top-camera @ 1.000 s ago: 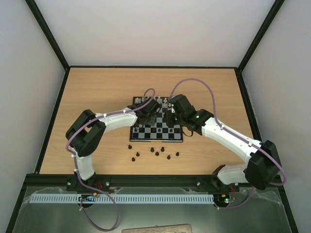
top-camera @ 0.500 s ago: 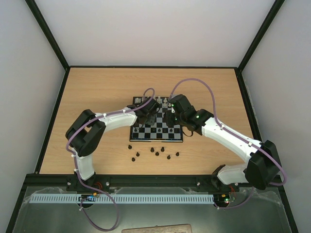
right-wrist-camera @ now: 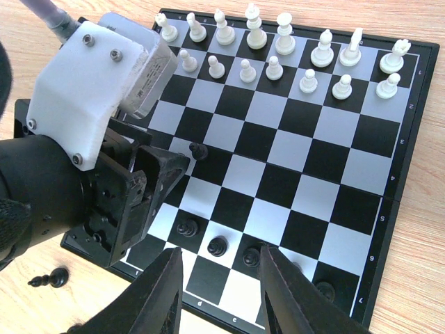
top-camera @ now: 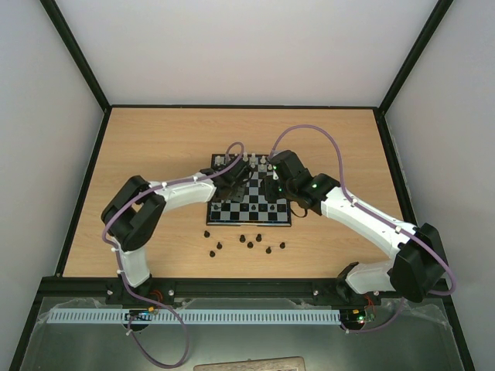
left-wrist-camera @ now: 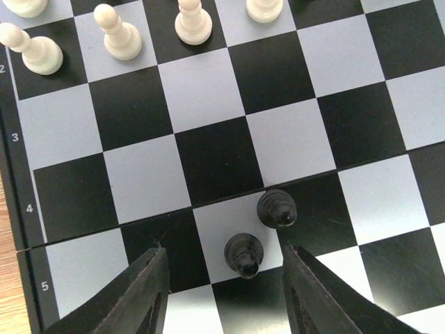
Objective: Set up the chess pieces on the board
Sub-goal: Adjust the chess piece on the chessboard, then move the chess piece to the chessboard, then pick up the chess piece from the chessboard.
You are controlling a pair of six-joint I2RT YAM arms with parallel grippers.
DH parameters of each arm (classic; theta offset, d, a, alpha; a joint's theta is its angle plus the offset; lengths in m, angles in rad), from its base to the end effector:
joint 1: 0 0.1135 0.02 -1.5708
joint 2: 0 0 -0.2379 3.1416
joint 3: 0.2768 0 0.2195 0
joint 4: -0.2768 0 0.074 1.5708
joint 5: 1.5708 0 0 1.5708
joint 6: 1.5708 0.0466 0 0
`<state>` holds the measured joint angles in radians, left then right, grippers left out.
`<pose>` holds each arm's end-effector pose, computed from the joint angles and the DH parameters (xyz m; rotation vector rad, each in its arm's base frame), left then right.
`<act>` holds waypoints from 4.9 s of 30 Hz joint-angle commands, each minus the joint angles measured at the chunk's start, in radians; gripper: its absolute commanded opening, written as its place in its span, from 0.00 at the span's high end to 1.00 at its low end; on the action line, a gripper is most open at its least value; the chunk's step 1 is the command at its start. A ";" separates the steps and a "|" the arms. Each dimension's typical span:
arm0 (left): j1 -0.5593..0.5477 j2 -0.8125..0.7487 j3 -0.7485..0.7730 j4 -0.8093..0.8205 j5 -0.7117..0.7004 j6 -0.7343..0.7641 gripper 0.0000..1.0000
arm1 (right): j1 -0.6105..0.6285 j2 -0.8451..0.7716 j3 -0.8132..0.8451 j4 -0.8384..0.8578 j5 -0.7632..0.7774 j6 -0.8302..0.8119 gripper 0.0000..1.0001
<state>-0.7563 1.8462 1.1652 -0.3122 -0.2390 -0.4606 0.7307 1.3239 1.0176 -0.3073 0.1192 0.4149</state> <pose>0.2633 -0.2333 0.1562 0.2834 2.5154 -0.1804 0.2119 0.1825 0.2685 -0.2820 2.2092 0.5143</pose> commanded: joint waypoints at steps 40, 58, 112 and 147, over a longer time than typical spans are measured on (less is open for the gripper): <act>-0.001 0.047 0.039 -0.021 0.007 0.002 0.94 | -0.002 -0.001 -0.012 0.002 -0.007 -0.008 0.69; -0.019 -0.150 -0.164 -0.049 0.019 -0.055 0.97 | -0.002 -0.005 -0.012 0.004 -0.016 -0.007 0.69; -0.091 -0.202 -0.077 -0.119 -0.033 -0.087 0.62 | -0.002 -0.019 -0.016 0.003 -0.015 -0.006 0.69; -0.003 0.119 0.174 -0.076 0.024 0.005 0.77 | -0.001 -0.033 -0.020 0.005 0.005 -0.005 0.64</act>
<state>-0.7643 1.9522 1.3289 -0.3798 -0.2268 -0.4599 0.7307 1.3071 1.0077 -0.3065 0.1162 0.4149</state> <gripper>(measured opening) 0.234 0.358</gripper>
